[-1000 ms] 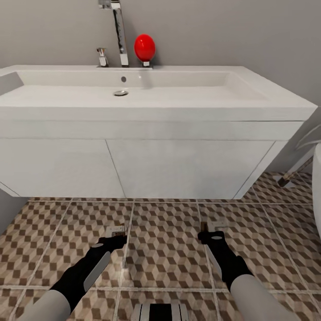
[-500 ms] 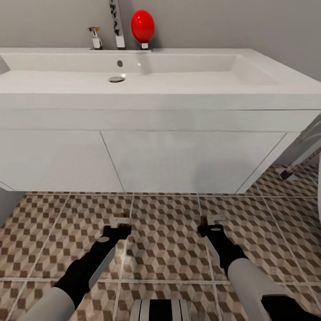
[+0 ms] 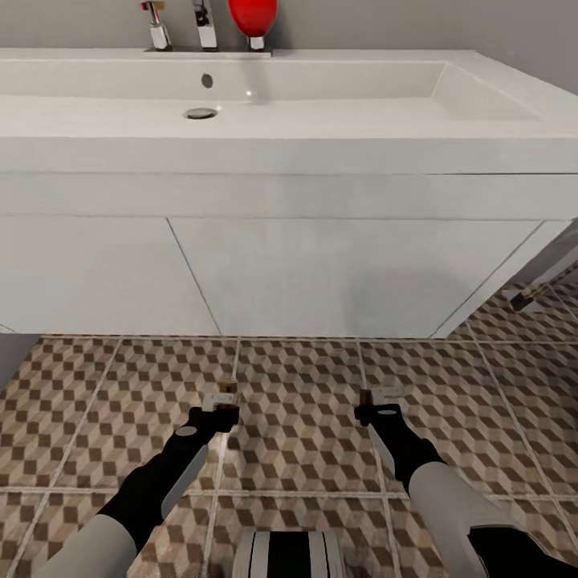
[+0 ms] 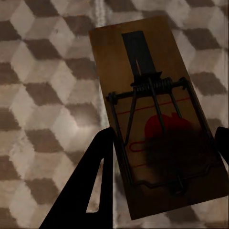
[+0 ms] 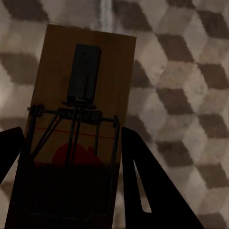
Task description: Take the four mousetraps from the cabinet in the bathroom and place them on the bathroom floor. Make sure all four end up on the same floor surface, and ensure that at least two of them are either under or directly next to the same bathroom sink.
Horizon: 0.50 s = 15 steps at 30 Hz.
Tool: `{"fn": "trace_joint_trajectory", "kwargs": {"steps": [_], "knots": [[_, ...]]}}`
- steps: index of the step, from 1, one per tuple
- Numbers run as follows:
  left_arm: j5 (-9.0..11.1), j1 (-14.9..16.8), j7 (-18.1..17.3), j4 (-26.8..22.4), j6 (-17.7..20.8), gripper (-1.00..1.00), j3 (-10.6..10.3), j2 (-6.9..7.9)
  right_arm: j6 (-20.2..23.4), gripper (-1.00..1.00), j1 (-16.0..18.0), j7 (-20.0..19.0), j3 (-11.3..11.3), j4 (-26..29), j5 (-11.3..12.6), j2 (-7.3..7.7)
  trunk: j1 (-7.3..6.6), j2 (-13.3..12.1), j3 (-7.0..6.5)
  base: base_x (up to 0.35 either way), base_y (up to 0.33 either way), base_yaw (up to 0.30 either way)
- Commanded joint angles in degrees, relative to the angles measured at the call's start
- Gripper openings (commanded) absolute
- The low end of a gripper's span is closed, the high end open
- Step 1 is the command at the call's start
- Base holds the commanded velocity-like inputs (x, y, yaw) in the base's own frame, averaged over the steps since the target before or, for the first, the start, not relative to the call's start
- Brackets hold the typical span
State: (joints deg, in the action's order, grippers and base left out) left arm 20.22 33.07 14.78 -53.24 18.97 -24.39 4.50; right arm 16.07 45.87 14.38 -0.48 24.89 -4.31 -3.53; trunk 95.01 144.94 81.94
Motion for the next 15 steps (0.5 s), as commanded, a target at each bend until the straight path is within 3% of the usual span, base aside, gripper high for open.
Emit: {"fn": "trace_joint_trajectory", "kwargs": {"steps": [1, 15], "knots": [[0.5, 0.1, 0.1, 0.1, 0.2, -1.0, -0.3, 0.1, 0.4, -1.0, 0.0, 0.1, 0.0, 0.1, -0.3, -0.03, 0.01, 0.0, 0.27, 0.0, 0.0, 0.0], [0.5, 1.2, -2.4, 4.1, -1.0, -1.0, -0.2, 0.09, -0.6, -1.0, 0.0, 0.1, -0.1, 0.2, -0.4, -0.07, 0.37, 0.2, 3.37, 0.0, 0.0, 0.0]]}}
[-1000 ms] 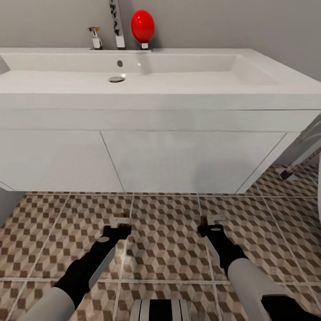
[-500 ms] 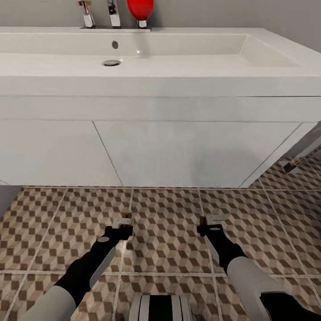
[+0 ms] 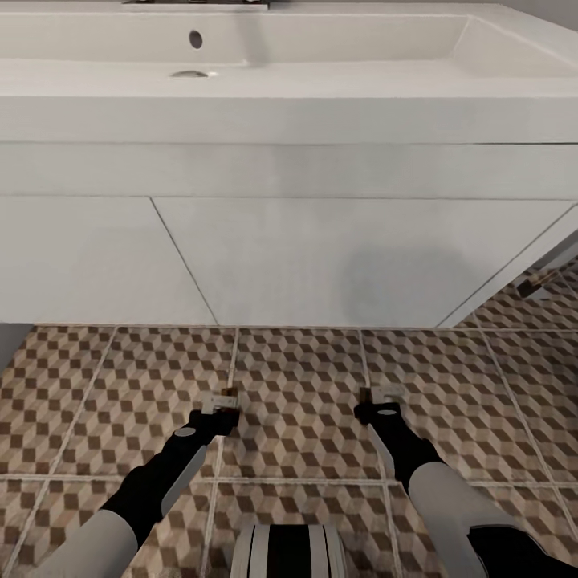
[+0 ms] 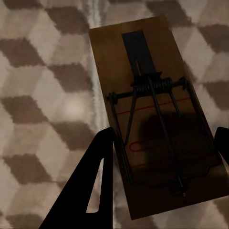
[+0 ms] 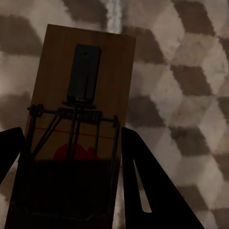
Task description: Take the four mousetraps from the cabinet in the bathroom and place them on the bathroom floor. Make sure all four end up on the same floor surface, and ensure that at least two of them are either under or directly next to the same bathroom sink.
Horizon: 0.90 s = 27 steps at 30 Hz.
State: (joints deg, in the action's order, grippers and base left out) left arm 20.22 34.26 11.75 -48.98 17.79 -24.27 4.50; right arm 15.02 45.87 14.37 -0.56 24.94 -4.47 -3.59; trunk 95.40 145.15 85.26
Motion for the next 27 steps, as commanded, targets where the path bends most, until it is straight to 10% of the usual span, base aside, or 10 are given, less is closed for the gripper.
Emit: {"fn": "trace_joint_trajectory", "kwargs": {"steps": [1, 10, 27], "knots": [[0.5, 0.1, 0.6, -0.1, 0.1, -1.0, -0.3, 0.08, -0.1, -1.0, 0.0, 0.1, -0.1, 0.1, -0.3, -0.03, 0.01, 0.0, 0.27, 0.0, 0.0, 0.0], [0.6, 1.5, 0.5, 0.8, -0.5, -1.0, 0.2, 0.06, -10.1, -1.0, 0.0, 0.2, -0.2, -0.8, -0.4, -0.1, 0.24, 0.2, 2.26, 0.0, 0.0, 0.0], [0.6, 11.9, -3.4, 14.9, -8.5, -1.0, 4.1, -1.88, -11.5, -1.0, 0.0, 0.2, -0.3, -0.9, -0.5, -0.02, 0.68, 0.4, 6.03, 0.0, 0.0, 0.0]]}}
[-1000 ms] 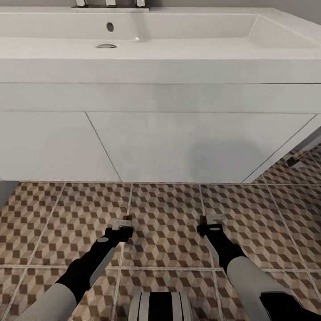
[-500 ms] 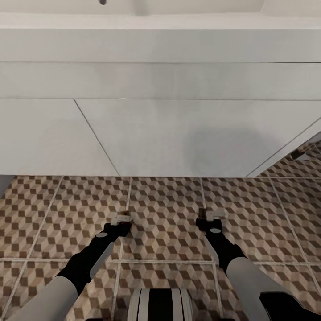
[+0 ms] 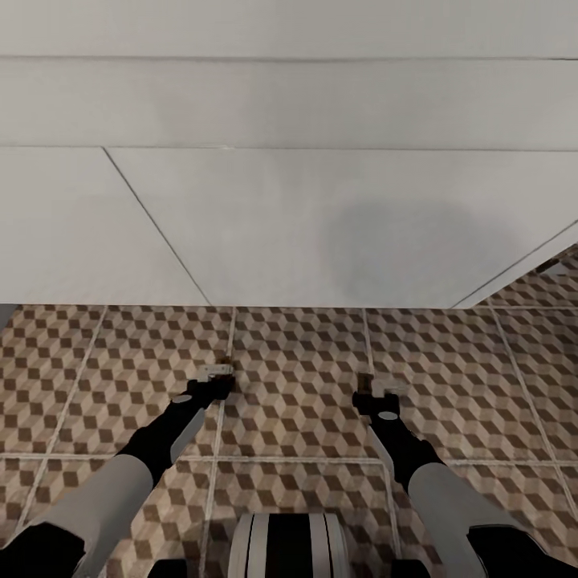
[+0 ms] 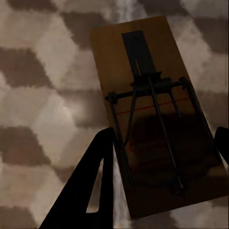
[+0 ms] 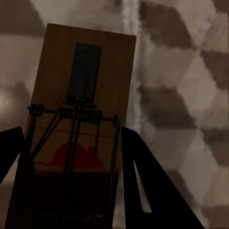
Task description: Take the four mousetraps from the cabinet in the bathroom and place them on the bathroom floor. Make sure all four end up on the same floor surface, and ensure that at least two of them are either under or directly next to the same bathroom sink.
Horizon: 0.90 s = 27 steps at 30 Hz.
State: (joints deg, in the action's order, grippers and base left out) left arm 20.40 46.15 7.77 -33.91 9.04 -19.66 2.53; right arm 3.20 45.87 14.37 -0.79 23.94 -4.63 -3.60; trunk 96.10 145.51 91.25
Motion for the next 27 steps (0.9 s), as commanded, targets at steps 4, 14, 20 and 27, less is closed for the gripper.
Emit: {"fn": "trace_joint_trajectory", "kwargs": {"steps": [4, 14, 20, 27], "knots": [[0.4, 0.8, -0.2, 0.1, 0.4, -1.0, -0.5, -0.54, 0.3, -1.0, 0.0, 0.2, -0.1, 0.1, -0.3, -0.07, 0.09, 0.1, 0.93, 0.0, 0.0, 0.0], [0.2, 1.1, -0.8, -0.1, 0.0, -1.0, -0.5, -1.13, 0.3, -1.0, 0.0, 0.2, -0.1, 0.1, -0.3, -0.09, 0.24, 0.1, 2.25, 0.0, 0.0, 0.0], [0.2, 1.1, -0.7, -1.2, -0.7, -1.0, -0.4, -1.08, 0.3, -1.0, 0.0, 0.3, 0.0, 0.1, -0.3, -0.03, 0.24, 0.1, 2.25, 0.0, 0.0, 0.0], [-0.1, 1.1, -0.3, -3.2, -1.3, -1.0, -0.6, -1.12, 0.3, -1.0, 0.1, 0.5, 0.0, 0.1, -0.3, -0.02, 0.24, 0.1, 2.25, 0.0, 0.0, 0.0]]}}
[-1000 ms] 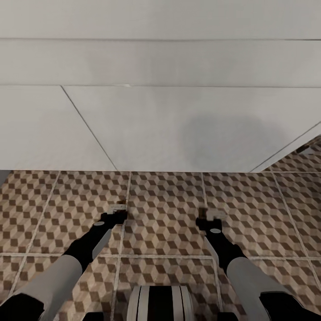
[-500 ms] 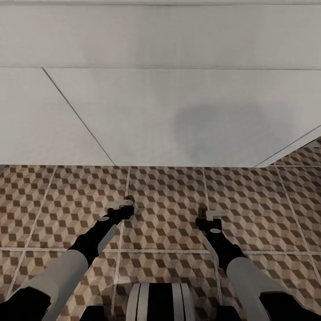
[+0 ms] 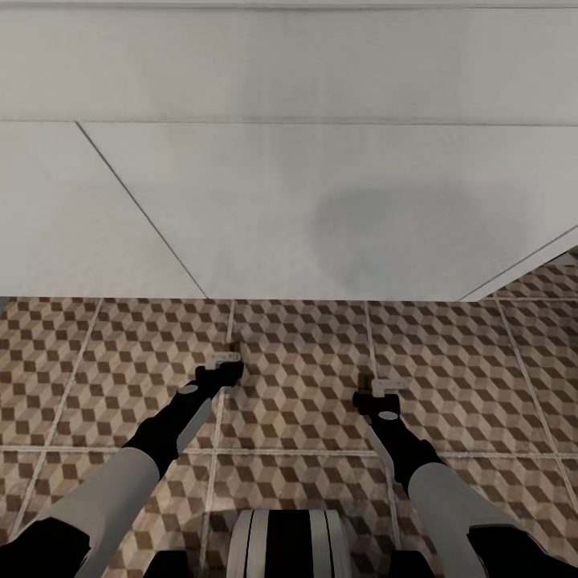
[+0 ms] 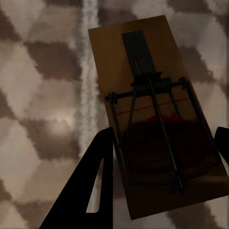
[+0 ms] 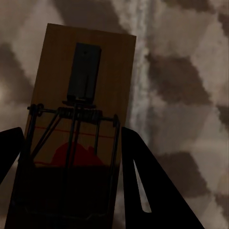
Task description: Take the four mousetraps from the cabinet in the bathroom and place them on the bathroom floor. Make sure all four end up on the same floor surface, and ensure that at least two of them are either under or directly next to the same bathroom sink.
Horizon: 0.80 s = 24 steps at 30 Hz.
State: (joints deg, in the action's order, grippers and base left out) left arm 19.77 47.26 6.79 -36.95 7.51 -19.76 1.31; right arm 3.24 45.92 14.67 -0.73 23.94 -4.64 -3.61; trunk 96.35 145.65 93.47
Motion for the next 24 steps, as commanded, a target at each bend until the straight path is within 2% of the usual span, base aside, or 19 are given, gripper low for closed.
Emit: {"fn": "trace_joint_trajectory", "kwargs": {"steps": [1, 12, 19, 24], "knots": [[0.5, 0.0, 0.7, -0.2, 0.2, -1.0, -0.5, 0.1, 0.3, -1.0, 0.0, 0.4, -0.1, 0.1, -0.3, -0.02, -0.01, 0.0, 0.03, 0.0, 0.0, 0.0], [0.8, 0.0, 2.0, -0.2, 0.8, -1.0, -0.3, -0.32, 2.1, -1.0, 0.0, 0.5, 0.1, 1.5, -0.3, -0.01, -0.01, 0.0, 0.03, 0.0, 0.0, 0.0], [0.6, 0.0, 6.0, -0.7, 0.4, -1.0, -0.3, -0.48, 2.7, -1.0, 0.1, 2.1, 0.3, 5.3, -0.1, -0.04, -0.01, 0.0, 0.03, 0.0, 0.0, 0.0], [0.5, 0.0, 7.2, -0.9, 0.2, -1.0, -0.2, -0.52, 2.8, -1.0, 0.1, 3.8, 0.3, 6.0, 0.0, -0.04, -0.01, 0.0, 0.03, 0.0, 0.0, 0.0]]}}
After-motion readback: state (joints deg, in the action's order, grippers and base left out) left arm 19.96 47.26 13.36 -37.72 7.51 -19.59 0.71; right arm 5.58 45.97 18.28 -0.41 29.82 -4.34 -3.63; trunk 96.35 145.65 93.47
